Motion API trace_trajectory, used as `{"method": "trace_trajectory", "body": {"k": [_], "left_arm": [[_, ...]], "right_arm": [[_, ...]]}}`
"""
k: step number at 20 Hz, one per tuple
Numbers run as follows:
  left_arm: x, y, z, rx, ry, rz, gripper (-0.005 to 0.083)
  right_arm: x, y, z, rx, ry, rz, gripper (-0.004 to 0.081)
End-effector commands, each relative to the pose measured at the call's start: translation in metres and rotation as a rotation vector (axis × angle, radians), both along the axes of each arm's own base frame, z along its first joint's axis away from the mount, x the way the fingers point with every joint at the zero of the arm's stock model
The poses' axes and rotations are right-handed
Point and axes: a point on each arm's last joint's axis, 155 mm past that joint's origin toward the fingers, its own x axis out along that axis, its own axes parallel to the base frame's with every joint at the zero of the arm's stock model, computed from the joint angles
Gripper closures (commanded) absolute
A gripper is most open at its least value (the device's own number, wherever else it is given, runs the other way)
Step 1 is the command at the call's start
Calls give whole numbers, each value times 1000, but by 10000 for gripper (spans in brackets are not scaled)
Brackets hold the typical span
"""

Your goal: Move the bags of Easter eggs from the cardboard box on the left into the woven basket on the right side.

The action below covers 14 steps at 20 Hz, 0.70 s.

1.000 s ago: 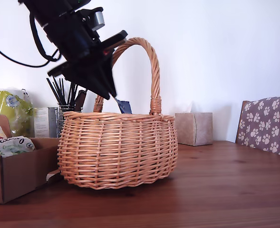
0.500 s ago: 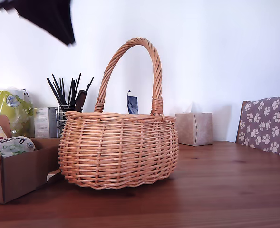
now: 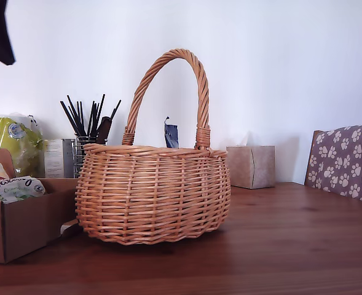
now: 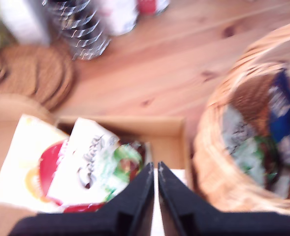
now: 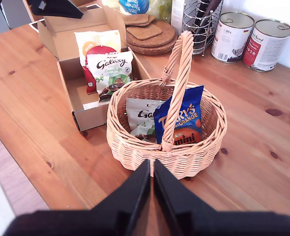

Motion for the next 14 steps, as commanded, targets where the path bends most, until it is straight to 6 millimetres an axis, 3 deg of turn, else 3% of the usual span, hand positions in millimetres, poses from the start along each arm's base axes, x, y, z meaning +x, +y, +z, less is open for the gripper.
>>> {"method": "trace_trajectory", "body": {"k": [1,5,6,8,9,14], "left_arm": [[-4,7,-4,-6,-1,-17,798],[-3,19,-13,33,9,-87,779],[-1,25,-18,73,11,-104,660],[8,35,-26,135,10,-131,237],[14,36,-31,147,12,-138,157],[44,34,-75,160,96,-167,152]], "right_arm": [[-1,0,4,10,-12,1,765],[-1,0,4,10,-12,1,765],[-1,0,4,10,-12,1,765],[-1,0,4,10,-12,1,765],[-1,0,4,10,-12,1,765],[-1,0,4,9,-11,1,765]]}}
